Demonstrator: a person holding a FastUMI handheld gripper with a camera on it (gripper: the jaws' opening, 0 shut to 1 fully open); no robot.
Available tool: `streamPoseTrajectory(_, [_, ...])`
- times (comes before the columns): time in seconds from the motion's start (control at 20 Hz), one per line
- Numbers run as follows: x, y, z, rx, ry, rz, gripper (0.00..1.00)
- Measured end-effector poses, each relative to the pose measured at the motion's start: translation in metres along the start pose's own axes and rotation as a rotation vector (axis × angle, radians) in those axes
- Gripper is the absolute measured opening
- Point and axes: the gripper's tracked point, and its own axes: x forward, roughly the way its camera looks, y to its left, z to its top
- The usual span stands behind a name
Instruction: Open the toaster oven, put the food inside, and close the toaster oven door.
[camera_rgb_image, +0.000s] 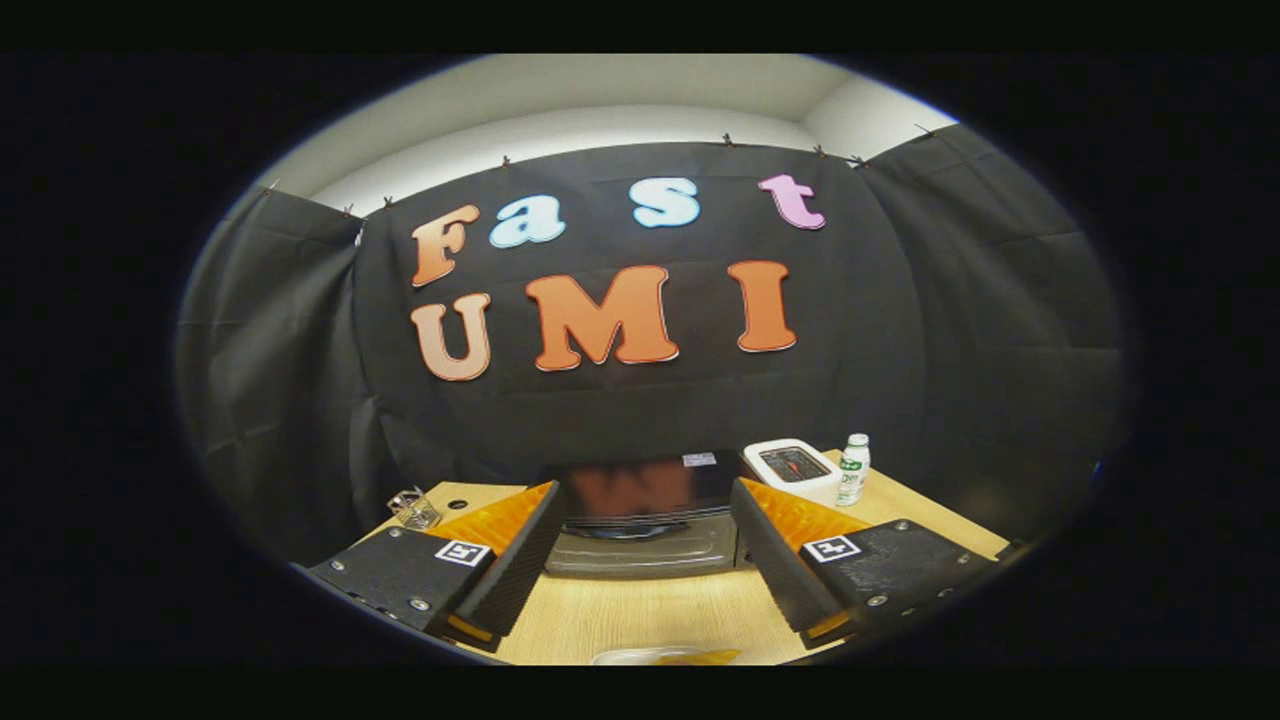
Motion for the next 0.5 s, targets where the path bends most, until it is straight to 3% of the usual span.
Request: streamPoseTrajectory(0.5, [0.025,0.012,-0.019,-0.021,0.006,0.013,0.98])
